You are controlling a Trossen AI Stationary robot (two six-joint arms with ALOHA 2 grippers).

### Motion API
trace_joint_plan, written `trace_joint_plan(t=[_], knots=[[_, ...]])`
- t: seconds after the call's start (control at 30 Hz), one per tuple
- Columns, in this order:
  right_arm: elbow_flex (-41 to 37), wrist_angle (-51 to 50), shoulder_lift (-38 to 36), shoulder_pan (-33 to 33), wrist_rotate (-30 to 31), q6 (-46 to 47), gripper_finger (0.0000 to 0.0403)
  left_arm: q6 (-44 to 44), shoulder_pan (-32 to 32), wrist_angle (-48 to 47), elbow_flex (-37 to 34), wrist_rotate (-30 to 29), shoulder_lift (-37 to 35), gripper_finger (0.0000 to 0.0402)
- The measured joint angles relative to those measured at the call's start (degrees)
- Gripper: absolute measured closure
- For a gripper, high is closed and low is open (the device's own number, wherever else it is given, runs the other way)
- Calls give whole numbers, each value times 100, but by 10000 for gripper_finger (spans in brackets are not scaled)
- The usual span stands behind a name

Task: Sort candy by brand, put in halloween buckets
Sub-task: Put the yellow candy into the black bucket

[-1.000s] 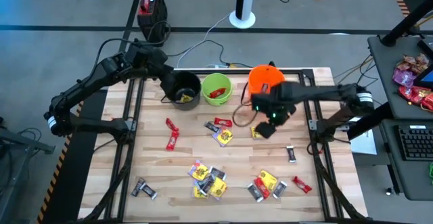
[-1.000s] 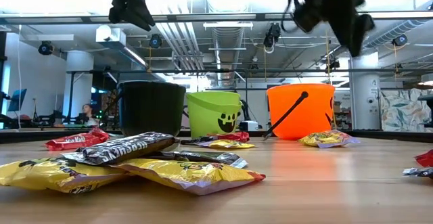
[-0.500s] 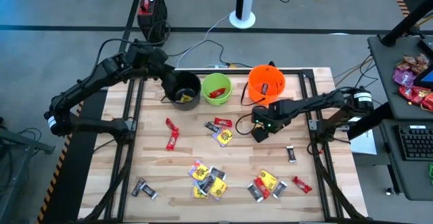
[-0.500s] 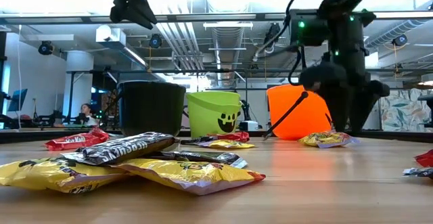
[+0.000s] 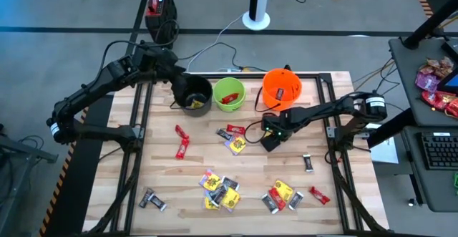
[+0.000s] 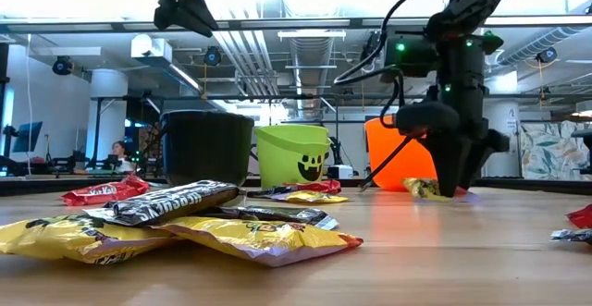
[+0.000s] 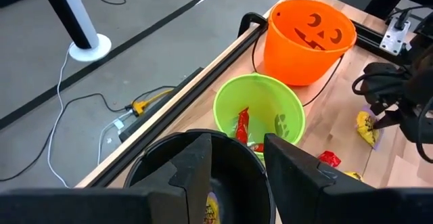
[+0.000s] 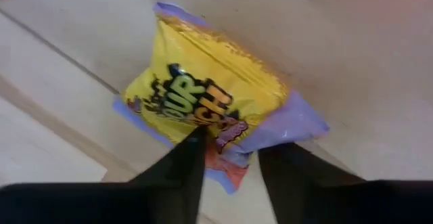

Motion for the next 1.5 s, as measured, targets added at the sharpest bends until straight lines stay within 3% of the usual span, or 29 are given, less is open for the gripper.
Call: trace_joint_plan(t=[0.17, 0.33, 0.5, 0.63, 0.83, 0.97, 1.17, 1.5], knots=[[281, -305, -500, -33, -271, -290, 383, 60, 0, -4, -2, 30, 59, 281], [1118, -839, -1085, -181, -311, -832, 389, 238, 0, 25, -2, 515, 93, 281], [2275, -447, -1130, -714, 94, -2145, 390, 587, 0, 525, -2, 1497, 93, 281], [3060, 606, -555, -1401, 187, -3412, 390, 618, 4, 802, -2, 1514, 93, 281], [4394, 2083, 754, -2211, -539, -4361, 390, 536, 89, 785, -12, 1038, 93, 281], [5315, 2114, 1634, -2407, -657, -5109, 390, 275, 295, 862, -235, 951, 51, 277], [6690, 1814, 2823, -2645, -1979, -5355, 390, -567, 755, 2169, -1072, 1056, 51, 259], [8432, 406, 3885, -2744, -2540, -6120, 390, -1222, 864, 3221, -1836, 1088, 70, 235]])
